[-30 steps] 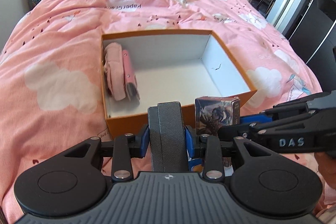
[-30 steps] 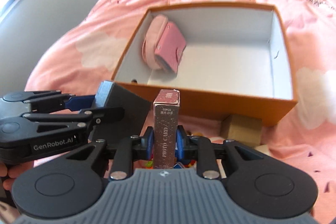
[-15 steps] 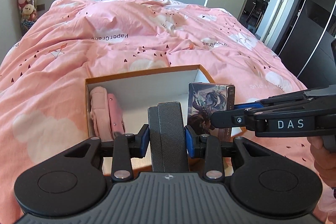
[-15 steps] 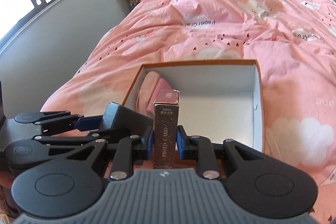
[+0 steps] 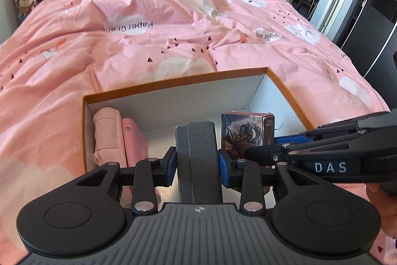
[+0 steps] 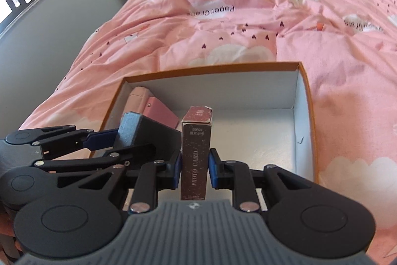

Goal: Organize objects
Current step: 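Carry the grey box and PHOTO CARD packet into the orange box, then lower both items upright beside the pink items and open the grippers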

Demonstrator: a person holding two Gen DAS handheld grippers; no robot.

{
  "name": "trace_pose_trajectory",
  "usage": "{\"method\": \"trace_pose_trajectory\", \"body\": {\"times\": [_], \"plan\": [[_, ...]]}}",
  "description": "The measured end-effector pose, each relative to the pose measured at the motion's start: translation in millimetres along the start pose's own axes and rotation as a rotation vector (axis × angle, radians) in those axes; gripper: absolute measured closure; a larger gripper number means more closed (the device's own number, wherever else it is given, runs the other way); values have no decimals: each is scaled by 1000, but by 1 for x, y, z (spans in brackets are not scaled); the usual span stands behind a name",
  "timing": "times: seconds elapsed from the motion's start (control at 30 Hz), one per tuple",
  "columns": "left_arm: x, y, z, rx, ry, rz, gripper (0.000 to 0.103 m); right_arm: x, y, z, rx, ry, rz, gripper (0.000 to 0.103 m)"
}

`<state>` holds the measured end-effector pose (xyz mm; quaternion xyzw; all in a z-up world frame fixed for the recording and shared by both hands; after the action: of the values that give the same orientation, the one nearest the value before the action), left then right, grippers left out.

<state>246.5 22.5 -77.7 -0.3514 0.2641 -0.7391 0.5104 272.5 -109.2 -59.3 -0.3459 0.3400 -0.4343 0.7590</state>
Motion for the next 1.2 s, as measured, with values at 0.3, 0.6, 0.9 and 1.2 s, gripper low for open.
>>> {"method": "trace_pose_trajectory", "body": {"times": [0.3, 0.6, 0.9, 1.2], "plan": [[-29, 38, 8, -71, -30, 39, 64, 4, 51, 16, -72, 74, 44, 79], [-43, 60, 9, -89, -88, 108, 64, 7, 84, 22, -112, 113, 45, 79], [-50, 74, 19, -78, -115, 134, 63, 11, 92, 26, -111, 132, 43, 79], [-51, 73, 19, -38, -123, 123, 54, 17, 97, 26, -110, 164, 38, 79]]}}
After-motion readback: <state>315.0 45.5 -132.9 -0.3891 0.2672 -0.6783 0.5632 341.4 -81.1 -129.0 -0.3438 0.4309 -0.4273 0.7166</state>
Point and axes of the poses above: each gripper's, at about its wrist camera, not at the fingertips, and y roughly the way its jaws point, x to its right, z to its top, the point moved 5 cm from there along y, roughly the way its jaws point, and after that the axes turned 4 degrees about -z, right-handed, at the moved point
